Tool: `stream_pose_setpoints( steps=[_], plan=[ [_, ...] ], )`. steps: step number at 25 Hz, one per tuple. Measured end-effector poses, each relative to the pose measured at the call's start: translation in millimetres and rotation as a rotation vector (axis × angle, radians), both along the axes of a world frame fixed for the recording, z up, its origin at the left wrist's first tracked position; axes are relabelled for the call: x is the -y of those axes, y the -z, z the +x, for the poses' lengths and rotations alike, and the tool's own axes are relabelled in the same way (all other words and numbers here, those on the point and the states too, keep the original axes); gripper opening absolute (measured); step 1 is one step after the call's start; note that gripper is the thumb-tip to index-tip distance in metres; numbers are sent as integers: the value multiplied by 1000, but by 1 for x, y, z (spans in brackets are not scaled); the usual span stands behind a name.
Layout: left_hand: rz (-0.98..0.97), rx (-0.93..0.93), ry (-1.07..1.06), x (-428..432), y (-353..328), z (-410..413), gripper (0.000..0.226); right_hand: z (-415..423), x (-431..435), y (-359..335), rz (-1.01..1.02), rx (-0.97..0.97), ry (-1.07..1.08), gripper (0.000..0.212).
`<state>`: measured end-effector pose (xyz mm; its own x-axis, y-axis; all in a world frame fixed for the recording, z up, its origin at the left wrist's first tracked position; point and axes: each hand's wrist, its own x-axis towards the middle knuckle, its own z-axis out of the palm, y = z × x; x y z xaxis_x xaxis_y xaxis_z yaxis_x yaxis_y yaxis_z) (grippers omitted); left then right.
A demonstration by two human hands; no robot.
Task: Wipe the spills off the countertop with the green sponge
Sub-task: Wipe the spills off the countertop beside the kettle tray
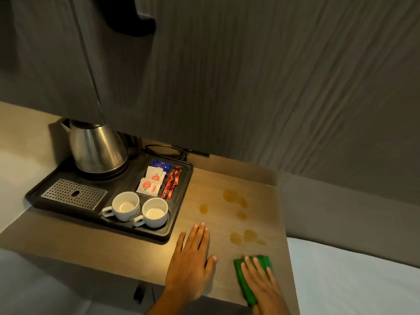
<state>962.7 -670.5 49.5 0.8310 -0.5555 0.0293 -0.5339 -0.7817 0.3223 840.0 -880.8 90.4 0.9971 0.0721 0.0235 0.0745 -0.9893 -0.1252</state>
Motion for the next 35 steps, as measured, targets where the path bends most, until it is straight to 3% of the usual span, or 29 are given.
stream_pose_setpoints(
  steps=[1,3,5,7,12,17,19,22,25,30,35],
  plan=[
    [0,-3,-7,0,0,0,81,-10,13,-3,-7,-7,-36,71],
    [0,-7,-4,2,0,0,79,-6,40,-4,-34,17,51,85],
    [4,-7,-5,1,-1,-2,78,23,43,-6,194,22,246,84],
    [15,2,-15,1,-4,-3,77,47,14,-18,293,-11,352,76],
    [17,35,-24,0,-5,-6,74,-1,19,7,272,-125,-19,85],
    [12,68,-21,1,-1,-6,73,60,20,-11,332,-8,235,75],
    [-4,83,-30,1,2,-6,74,73,-6,-14,365,-53,174,72],
    [-21,81,-34,1,5,-5,75,28,8,5,317,-119,-70,62],
    [-26,81,-36,2,8,-4,74,17,53,6,296,-80,-39,74],
    [-48,73,-34,1,8,-3,74,135,35,-14,325,-8,224,73],
    [-63,88,-40,0,9,-4,74,89,49,11,308,-70,-29,80]
  ],
)
